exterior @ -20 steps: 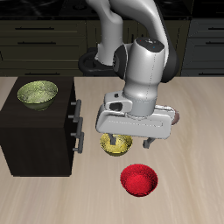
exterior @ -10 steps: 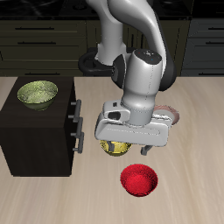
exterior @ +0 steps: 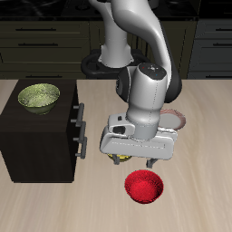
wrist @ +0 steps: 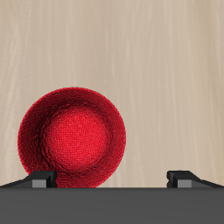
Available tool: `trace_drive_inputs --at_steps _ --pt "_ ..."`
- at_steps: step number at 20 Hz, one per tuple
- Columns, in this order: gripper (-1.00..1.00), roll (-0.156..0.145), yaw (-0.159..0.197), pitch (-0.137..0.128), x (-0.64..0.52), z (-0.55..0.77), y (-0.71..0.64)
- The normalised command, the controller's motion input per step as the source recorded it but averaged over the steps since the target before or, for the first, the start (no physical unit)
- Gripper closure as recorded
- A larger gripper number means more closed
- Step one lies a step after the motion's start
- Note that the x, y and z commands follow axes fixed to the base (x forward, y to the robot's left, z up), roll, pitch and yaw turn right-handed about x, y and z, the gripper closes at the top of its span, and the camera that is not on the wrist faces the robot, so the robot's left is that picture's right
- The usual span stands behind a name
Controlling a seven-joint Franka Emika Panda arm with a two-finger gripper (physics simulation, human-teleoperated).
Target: Place the red bowl on the plate
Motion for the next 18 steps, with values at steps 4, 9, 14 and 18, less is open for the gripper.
trace_drive_inputs --at_steps 4,9,14,18 --pt "-1.00 0.011 0.008 0.013 -0.03 -0.30 0.02" --pt "-1.00 -0.011 -0.018 0.009 -0.04 -0.23 -0.08" --pt "-1.00 -0.010 -0.011 0.022 -0.02 -0.18 -0.11" --pt "-1.00 0.008 -0.010 0.020 -0.03 -0.19 -0.04"
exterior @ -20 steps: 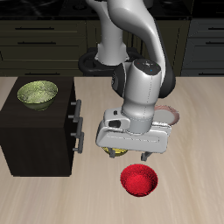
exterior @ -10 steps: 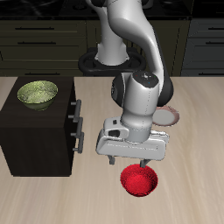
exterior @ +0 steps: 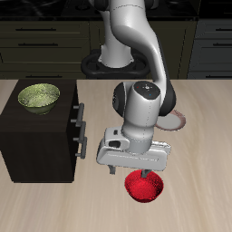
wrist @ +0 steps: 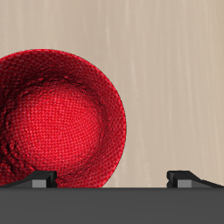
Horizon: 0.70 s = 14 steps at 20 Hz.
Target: Place the red bowl on the plate
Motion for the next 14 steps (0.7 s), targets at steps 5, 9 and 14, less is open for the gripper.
trace_drive_inputs --at_steps 5,9,14 --pt "-1.00 0.009 -0.007 0.019 -0.03 -0.18 0.04" --pt "-1.00 0.047 0.006 0.016 -0.11 -0.10 0.15" --pt "1.00 0.012 -0.015 -0.005 0.04 -0.02 -0.04"
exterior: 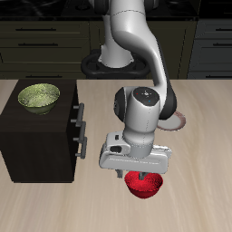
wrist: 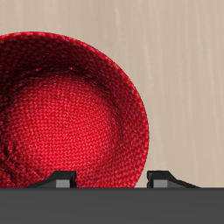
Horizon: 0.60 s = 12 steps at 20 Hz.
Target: Place the red bowl on the plate
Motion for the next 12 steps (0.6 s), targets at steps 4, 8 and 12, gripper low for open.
trace_drive_inputs --at_steps 4,8,12 --pt "1.00 0.006 0.003 0.000 0.02 -0.01 -0.05" --pt "1.00 -0.003 0.008 0.003 -0.04 -0.03 -0.06" --pt "1.00 0.008 0.005 -0.006 -0.05 0.02 -0.01"
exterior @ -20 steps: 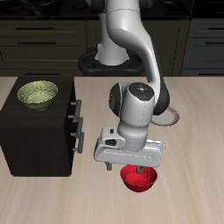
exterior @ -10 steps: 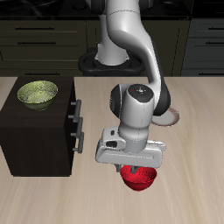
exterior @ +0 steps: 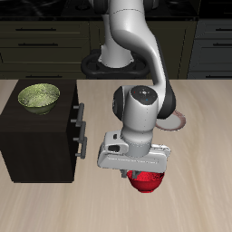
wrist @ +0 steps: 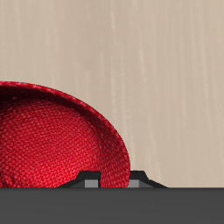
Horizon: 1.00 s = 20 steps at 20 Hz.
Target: Place the red bowl on the plate
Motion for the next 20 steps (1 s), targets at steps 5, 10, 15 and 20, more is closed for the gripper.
trace_drive_inputs --at_steps 5,10,15,20 --pt "1.00 0.005 0.001 -0.020 -0.09 0.14 0.01" --pt "1.00 0.018 0.008 -0.031 -0.10 0.21 -0.01" --pt "1.00 0.030 0.016 -0.050 -0.18 0.37 0.06" --pt "1.00 0.025 0.010 -0.056 -0.18 0.44 0.02"
